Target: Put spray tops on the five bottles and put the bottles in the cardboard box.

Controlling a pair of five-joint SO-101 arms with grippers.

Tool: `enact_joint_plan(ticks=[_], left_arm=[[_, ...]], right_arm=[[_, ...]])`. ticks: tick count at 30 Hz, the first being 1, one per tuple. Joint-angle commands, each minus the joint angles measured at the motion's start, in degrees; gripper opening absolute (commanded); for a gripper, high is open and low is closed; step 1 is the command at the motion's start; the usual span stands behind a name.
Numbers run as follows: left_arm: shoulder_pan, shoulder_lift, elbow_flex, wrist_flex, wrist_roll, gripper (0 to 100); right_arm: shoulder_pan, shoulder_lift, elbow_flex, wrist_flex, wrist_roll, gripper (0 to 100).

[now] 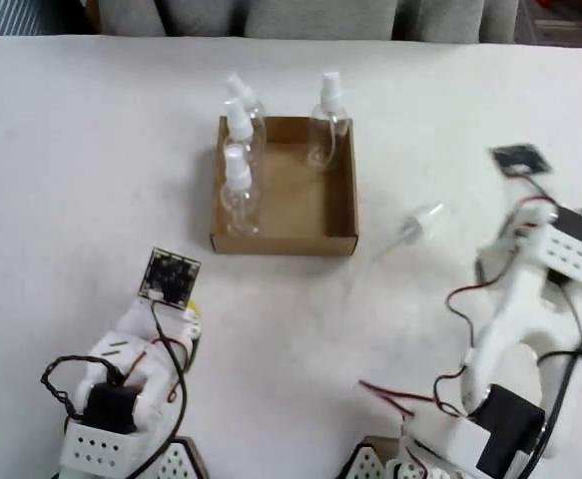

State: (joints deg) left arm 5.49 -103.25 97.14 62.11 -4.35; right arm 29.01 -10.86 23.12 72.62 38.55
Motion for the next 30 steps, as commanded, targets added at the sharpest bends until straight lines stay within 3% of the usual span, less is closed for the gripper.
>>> enact_joint_plan(ticks=[1,8,14,20,25,30], left_arm=[[-0.31,0.04,-0.44,-2.02,-0.35,3],[0.66,0.4,-7.74,0.53,-0.26,3],[9.89,3.3,-14.15,1.41,0.0,2],[15.25,20.97,-27.69,-0.18,-0.26,3],[25.19,37.93,-38.59,-1.49,-0.26,3],[32.75,53.76,-47.3,-7.74,-0.35,3]], right_arm=[[7.6,-2.33,-2.81,-0.31,-0.88,1.7],[18.33,-0.92,4.66,-14.37,-0.53,1.8],[22.37,5.14,5.36,-17.71,2.64,1.8],[23.87,10.77,2.81,-17.71,3.87,1.7],[26.07,13.14,-0.26,-17.71,3.96,1.7],[28.97,15.43,-5.1,-17.8,3.96,1.7]])
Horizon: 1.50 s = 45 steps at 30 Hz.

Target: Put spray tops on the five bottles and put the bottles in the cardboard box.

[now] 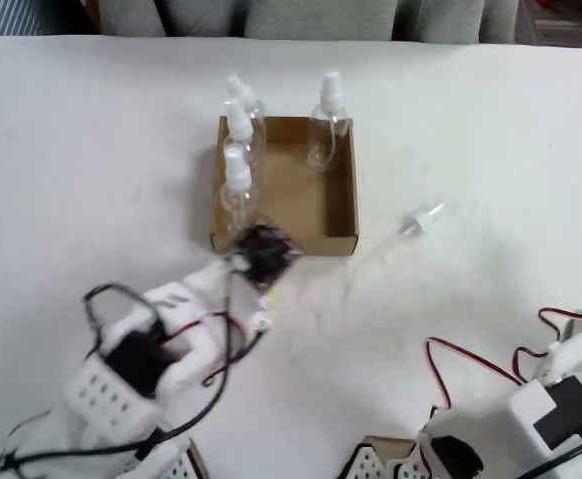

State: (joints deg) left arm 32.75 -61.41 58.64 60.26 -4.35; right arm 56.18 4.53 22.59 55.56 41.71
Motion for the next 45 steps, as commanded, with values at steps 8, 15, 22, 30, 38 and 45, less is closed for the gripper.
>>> enact_joint_plan(ticks=[8,15,22,30,38,45], left_arm=[[9.1,38.64,-28.75,-13.27,-16.26,3],[9.45,62.11,-48.18,-16.09,-10.29,3],[9.45,84.0,-68.75,-15.82,-9.58,3],[9.98,104.57,-90.46,-15.56,-9.49,3],[9.63,111.52,-98.2,-15.56,-8.35,6],[7.25,112.22,-98.55,-16.0,0.18,23]], right_arm=[[4.79,8.13,-11.16,-0.75,6.33,1.7],[6.99,16.22,-19.43,-0.57,6.59,1.7],[7.87,18.15,-21.63,-0.31,6.51,1.7],[7.96,18.51,-21.63,-0.31,6.51,1.7],[7.96,18.68,-21.27,-0.48,6.51,1.7],[8.66,18.86,-21.19,-0.4,6.59,1.7]])
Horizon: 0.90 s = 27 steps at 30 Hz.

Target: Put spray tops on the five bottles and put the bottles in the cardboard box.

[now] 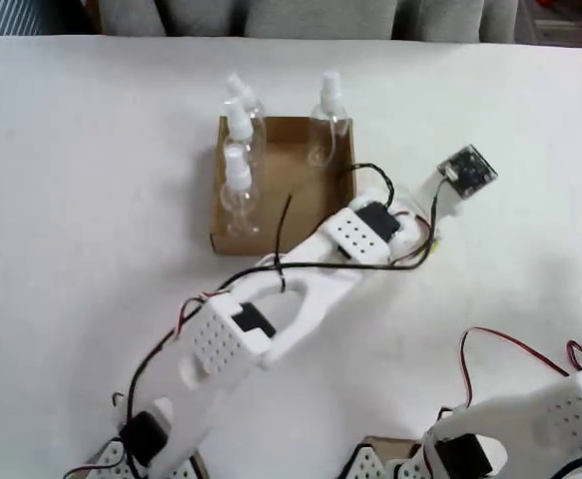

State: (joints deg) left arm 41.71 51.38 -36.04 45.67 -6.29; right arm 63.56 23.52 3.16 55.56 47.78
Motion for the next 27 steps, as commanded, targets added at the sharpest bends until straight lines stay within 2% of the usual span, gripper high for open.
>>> enact_joint_plan(ticks=[1,8,16,19,22,25,27], left_arm=[[-1.71,-0.57,-3.96,-1.49,2.11,22],[-1.8,3.56,-5.71,-5.63,2.11,23],[-3.3,16.66,-24.53,-3.08,2.64,23],[-3.38,21.58,-33.32,0.62,2.29,22],[-3.38,25.89,-41.58,4.04,2.11,16],[-3.3,29.76,-47.91,4.66,2.11,1],[-3.03,31.6,-51.08,5.89,2.11,5]], right_arm=[[1.36,-0.13,-1.76,-0.4,0.53,1.7],[2.33,-0.31,-1.76,-0.31,0.7,1.7],[2.24,-0.31,-1.76,-0.22,0.44,1.7],[2.33,-0.31,-1.76,-0.22,0.7,1.7],[2.33,-0.4,-1.85,-0.22,0.79,1.7],[2.33,-0.66,-1.85,-0.22,0.79,1.7],[2.33,-0.75,-1.85,-0.22,0.79,1.7]])
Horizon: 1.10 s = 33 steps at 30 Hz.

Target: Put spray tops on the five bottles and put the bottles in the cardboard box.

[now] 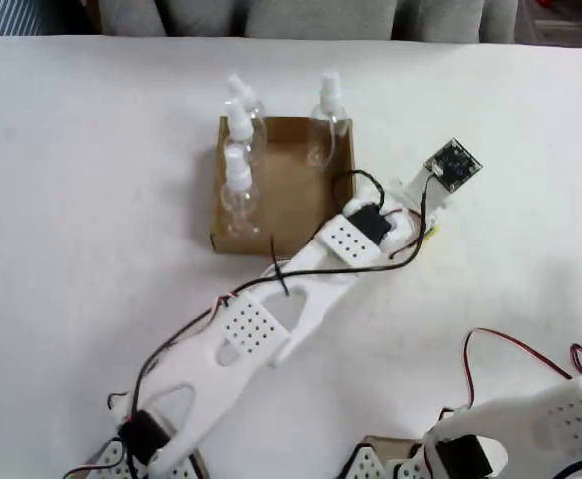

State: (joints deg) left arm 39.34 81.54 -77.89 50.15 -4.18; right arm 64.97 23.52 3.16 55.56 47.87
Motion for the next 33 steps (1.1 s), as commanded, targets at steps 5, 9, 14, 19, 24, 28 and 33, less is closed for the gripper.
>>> enact_joint_plan(ticks=[5,9,14,19,24,28,33], left_arm=[[0.04,4.26,-17.85,9.49,0.0,2],[2.33,1.63,-17.76,19.34,0.0,2],[5.32,-6.29,-17.76,34.29,0.0,2],[6.55,-19.82,-17.76,50.46,-0.09,2],[4.18,-30.46,-10.29,52.66,0.0,2],[0.92,-42.42,6.42,52.66,0.0,2],[1.8,-64.84,33.67,51.87,-0.18,2]], right_arm=[[0.92,-0.84,-2.11,-0.22,0.7,1.7],[0.92,-0.92,-2.2,-0.22,0.7,1.7],[0.48,-1.27,-2.29,1.8,0.62,1.7],[-1.19,-5.32,-2.2,7.16,0.35,1.7],[-3.65,-10.77,-2.02,12.88,0.26,1.7],[-6.64,-12.79,-1.76,13.93,0.26,1.8],[-11.03,-9.45,-1.93,12.18,-1.49,1.8]])
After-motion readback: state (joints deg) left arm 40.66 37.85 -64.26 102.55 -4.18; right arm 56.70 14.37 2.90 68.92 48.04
